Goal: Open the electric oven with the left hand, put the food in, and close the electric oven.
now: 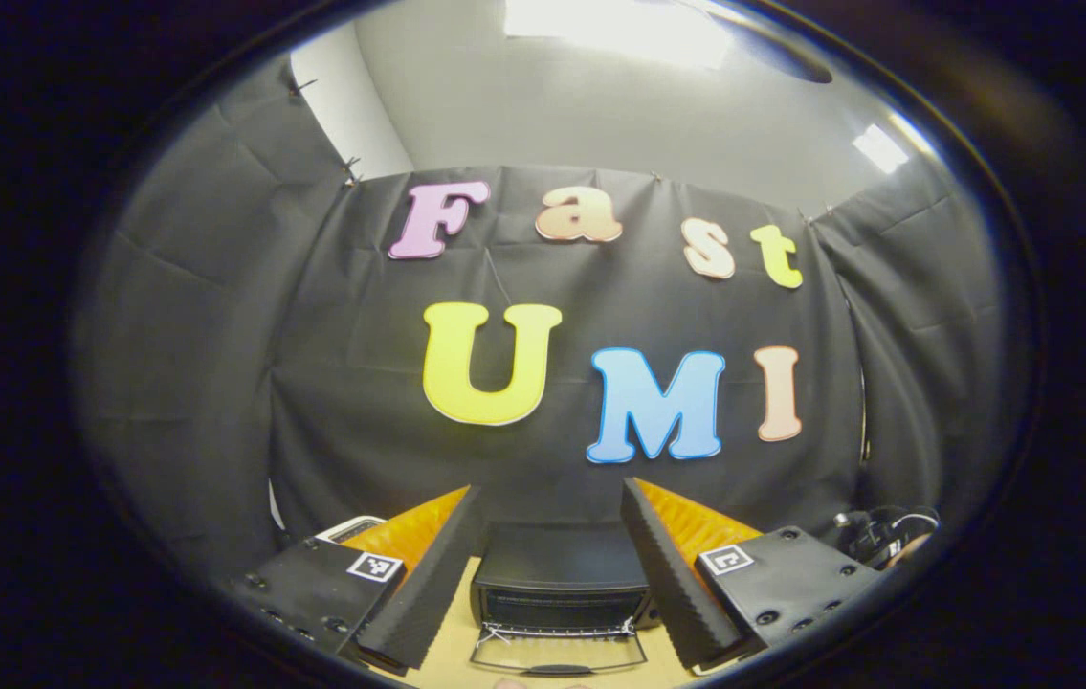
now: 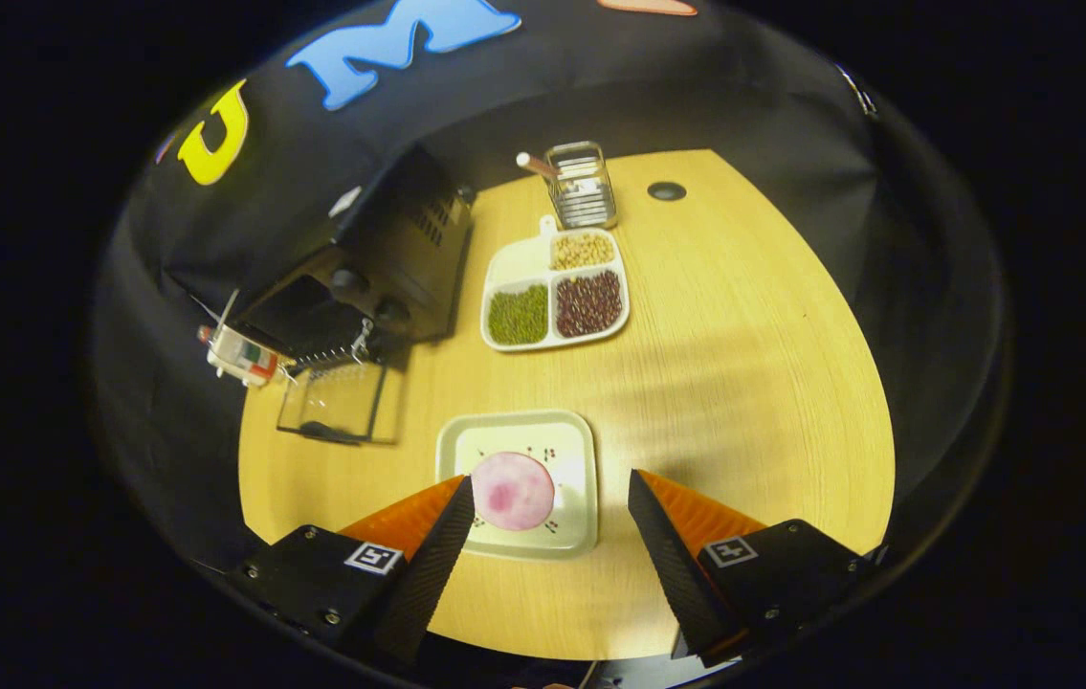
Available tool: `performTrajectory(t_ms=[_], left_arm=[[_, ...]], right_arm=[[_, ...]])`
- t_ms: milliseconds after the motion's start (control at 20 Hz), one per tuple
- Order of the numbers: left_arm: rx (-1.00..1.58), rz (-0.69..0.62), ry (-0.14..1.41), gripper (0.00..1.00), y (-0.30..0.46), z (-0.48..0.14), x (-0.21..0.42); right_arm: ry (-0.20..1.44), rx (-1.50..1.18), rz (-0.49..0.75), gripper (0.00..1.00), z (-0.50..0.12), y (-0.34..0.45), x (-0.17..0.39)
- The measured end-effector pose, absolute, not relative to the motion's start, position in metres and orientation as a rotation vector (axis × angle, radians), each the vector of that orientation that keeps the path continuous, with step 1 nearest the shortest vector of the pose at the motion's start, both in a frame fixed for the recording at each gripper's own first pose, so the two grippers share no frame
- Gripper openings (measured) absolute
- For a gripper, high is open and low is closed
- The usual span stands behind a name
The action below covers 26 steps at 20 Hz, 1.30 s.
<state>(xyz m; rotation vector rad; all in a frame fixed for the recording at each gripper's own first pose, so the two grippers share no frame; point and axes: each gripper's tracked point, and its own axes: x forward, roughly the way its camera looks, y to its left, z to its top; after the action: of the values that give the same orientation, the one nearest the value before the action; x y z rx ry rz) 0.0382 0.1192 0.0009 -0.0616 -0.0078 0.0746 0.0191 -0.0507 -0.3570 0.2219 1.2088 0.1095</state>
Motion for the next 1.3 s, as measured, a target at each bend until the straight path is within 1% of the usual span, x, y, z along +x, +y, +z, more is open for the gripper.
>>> performTrajectory(t_ms=[50, 100, 200, 300, 350, 400, 450, 500, 550, 600, 650, 750, 800, 900, 950, 1000, 1050, 1100, 1150, 1250, 1300], left_arm=[[-0.063, 0.080, 0.000, 0.94, 0.121, -0.004, 0.032], [-0.065, 0.085, 0.013, 0.97, 0.124, -0.010, 0.030], [-0.072, 0.099, 0.033, 0.97, 0.129, -0.019, 0.024], [-0.074, 0.114, 0.042, 1.00, 0.136, -0.023, 0.019], [-0.075, 0.123, 0.048, 1.00, 0.140, -0.027, 0.016], [-0.076, 0.134, 0.054, 0.97, 0.143, -0.029, 0.014], [-0.080, 0.143, 0.059, 1.00, 0.147, -0.030, 0.011], [-0.086, 0.152, 0.064, 1.00, 0.151, -0.032, 0.010], [-0.093, 0.160, 0.071, 0.97, 0.154, -0.036, 0.008], [-0.097, 0.167, 0.078, 0.97, 0.158, -0.038, 0.007], [-0.099, 0.172, 0.082, 1.00, 0.161, -0.040, 0.006], [-0.100, 0.179, 0.091, 1.00, 0.165, -0.045, 0.005], [-0.103, 0.180, 0.097, 1.00, 0.166, -0.046, 0.006], [-0.113, 0.177, 0.103, 0.99, 0.164, -0.048, 0.008], [-0.116, 0.174, 0.104, 0.98, 0.163, -0.051, 0.010], [-0.118, 0.173, 0.106, 0.97, 0.162, -0.051, 0.011], [-0.120, 0.170, 0.106, 1.00, 0.160, -0.051, 0.010], [-0.118, 0.166, 0.104, 1.00, 0.159, -0.050, 0.010], [-0.113, 0.166, 0.099, 1.00, 0.158, -0.047, 0.009], [-0.112, 0.170, 0.096, 1.00, 0.159, -0.048, 0.008], [-0.114, 0.169, 0.102, 0.92, 0.158, -0.049, 0.008]], right_arm=[[1.247, 0.220, 0.104, 0.99, -0.366, -0.050, 0.019], [1.272, 0.221, 0.101, 0.99, -0.375, -0.050, 0.020], [1.308, 0.198, 0.079, 0.98, -0.389, -0.053, 0.023], [1.322, 0.143, 0.052, 0.99, -0.400, -0.060, 0.028], [1.333, 0.114, 0.031, 0.99, -0.406, -0.064, 0.029], [1.345, 0.098, 0.029, 0.98, -0.412, -0.063, 0.029], [1.362, 0.082, 0.025, 0.98, -0.417, -0.063, 0.029], [1.376, 0.069, 0.022, 0.97, -0.424, -0.063, 0.028], [1.387, 0.060, 0.017, 0.98, -0.428, -0.063, 0.027], [1.391, 0.052, 0.011, 0.98, -0.432, -0.062, 0.028], [1.395, 0.043, 0.007, 0.97, -0.436, -0.062, 0.028], [1.388, 0.024, 0.023, 0.98, -0.436, -0.060, 0.032], [1.386, 0.021, 0.030, 0.95, -0.436, -0.059, 0.033], [1.388, 0.060, 0.043, 0.76, -0.436, -0.049, 0.033], [1.392, 0.066, 0.048, 0.37, -0.441, -0.049, 0.035], [1.408, 0.071, 0.052, 0.43, -0.438, -0.050, 0.033], [1.388, 0.056, 0.016, 0.38, -0.447, -0.061, 0.037], [1.390, 0.111, 0.002, 0.20, -0.424, -0.063, 0.040], [1.387, 0.152, 0.000, 0.01, -0.442, -0.066, 0.036], [1.362, 0.151, 0.038, 0.01, -0.436, -0.065, 0.035], [1.357, 0.137, 0.057, 0.01, -0.442, -0.064, 0.034]])
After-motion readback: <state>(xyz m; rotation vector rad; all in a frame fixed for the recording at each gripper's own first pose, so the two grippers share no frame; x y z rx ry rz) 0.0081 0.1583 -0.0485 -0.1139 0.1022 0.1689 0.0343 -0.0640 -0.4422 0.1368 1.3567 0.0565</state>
